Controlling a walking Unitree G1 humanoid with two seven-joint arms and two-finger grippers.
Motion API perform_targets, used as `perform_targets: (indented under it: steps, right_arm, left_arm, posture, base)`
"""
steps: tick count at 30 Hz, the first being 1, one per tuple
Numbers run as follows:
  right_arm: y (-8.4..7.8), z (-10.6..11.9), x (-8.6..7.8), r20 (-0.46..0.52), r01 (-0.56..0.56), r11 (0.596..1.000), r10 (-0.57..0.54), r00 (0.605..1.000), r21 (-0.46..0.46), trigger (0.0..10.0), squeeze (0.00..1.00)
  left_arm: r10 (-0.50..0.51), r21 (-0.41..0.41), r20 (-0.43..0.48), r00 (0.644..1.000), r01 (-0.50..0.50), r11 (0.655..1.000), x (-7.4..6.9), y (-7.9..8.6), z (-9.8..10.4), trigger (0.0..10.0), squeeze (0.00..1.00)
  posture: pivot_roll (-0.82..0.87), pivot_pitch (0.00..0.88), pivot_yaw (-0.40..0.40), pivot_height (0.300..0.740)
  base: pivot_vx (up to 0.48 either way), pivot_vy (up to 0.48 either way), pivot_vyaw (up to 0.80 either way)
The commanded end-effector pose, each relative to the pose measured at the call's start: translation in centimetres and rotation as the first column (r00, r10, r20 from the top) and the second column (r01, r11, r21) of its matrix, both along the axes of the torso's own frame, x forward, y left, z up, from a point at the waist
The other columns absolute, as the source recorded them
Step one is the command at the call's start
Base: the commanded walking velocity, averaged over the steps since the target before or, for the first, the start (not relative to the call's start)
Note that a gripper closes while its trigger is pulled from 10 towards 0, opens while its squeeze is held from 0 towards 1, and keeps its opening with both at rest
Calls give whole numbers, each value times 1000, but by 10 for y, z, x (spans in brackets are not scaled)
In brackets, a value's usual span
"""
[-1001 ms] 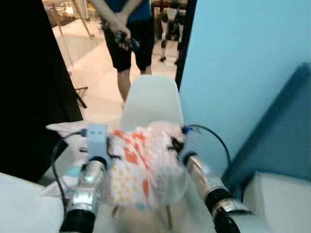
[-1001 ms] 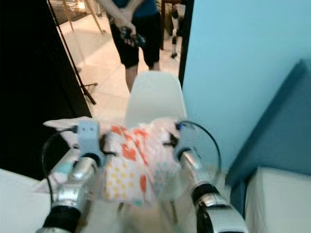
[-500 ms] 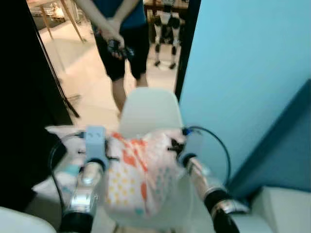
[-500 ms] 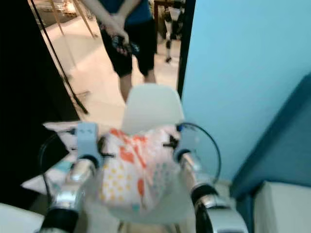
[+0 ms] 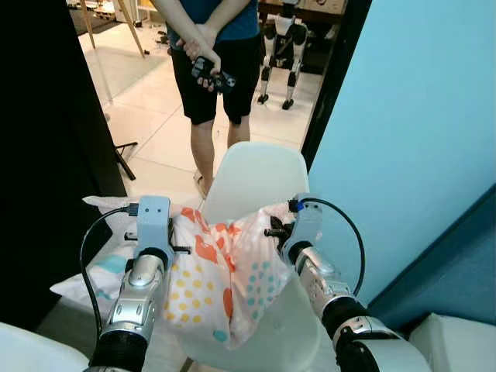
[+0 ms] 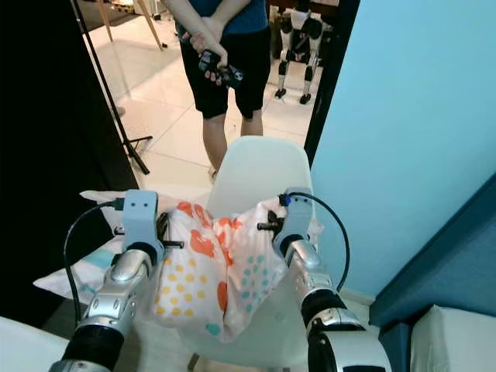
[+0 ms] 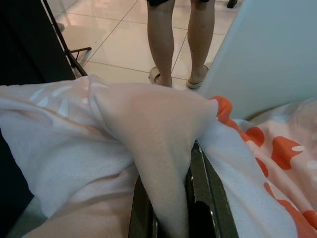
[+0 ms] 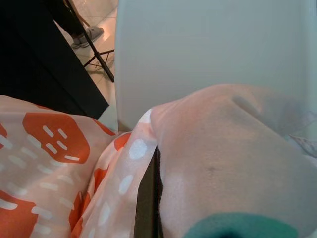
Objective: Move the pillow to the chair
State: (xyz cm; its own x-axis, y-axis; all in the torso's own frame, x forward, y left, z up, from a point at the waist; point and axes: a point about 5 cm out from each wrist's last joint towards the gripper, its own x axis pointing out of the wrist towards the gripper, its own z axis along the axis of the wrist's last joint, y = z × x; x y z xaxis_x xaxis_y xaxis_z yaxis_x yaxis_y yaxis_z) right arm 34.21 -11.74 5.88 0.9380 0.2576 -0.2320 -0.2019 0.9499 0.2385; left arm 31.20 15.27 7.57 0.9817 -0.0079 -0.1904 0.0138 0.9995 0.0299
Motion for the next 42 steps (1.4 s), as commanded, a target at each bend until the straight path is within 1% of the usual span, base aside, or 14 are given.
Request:
perform_targets:
  steps: [1, 6, 7, 10, 39, 41, 42]
  right_arm:
    - [3, 5, 3, 24, -15, 1000, 15, 1000, 3, 10000, 0]
    - [2, 5, 3, 22, -16, 1000, 16, 1000, 1, 10000, 0]
    - [2, 6, 3, 22, -15, 1000, 15, 1000, -1, 10000, 0]
    - [2, 6, 3, 22, -14, 1000, 14, 1000, -4, 10000, 0]
    - [2, 6, 3, 33, -18, 1000, 19, 999, -19, 10000, 0]
    - [1, 6, 3, 36, -16, 1000, 17, 999, -21, 10000, 0]
    - [0, 7, 3, 42, -12, 1000, 13, 999, -21, 10000, 0]
  left_arm:
    - [-58, 11, 31, 998, 58, 998, 3, -12, 6, 10000, 0]
    - [-85, 20, 12, 996, 84, 996, 1, -16, 2, 10000, 0]
    - [-60, -14, -9, 998, 59, 998, 0, -16, -2, 10000, 0]
    - [-48, -20, -20, 999, 48, 999, 0, -15, -3, 10000, 0]
    - [-48, -12, -16, 999, 48, 999, -1, -14, -3, 10000, 0]
    - [-48, -12, -16, 999, 48, 999, -1, -14, -3, 10000, 0]
    - [-48, -13, -15, 999, 48, 999, -1, -14, -3, 10000, 0]
  posture:
    - [58, 0, -54, 737]
    - [56, 0, -54, 737]
    - [52, 0, -54, 737]
    - [52, 0, -55, 737]
    - [48, 0, -63, 737]
    - [47, 0, -62, 732]
    - [45, 0, -61, 722]
  base:
    - [0, 0, 0]
    - [0, -480, 0]
    - [0, 0, 0]
    - [0, 0, 0]
    - [0, 0, 0]
    - [0, 0, 0]
    - [0, 0, 0]
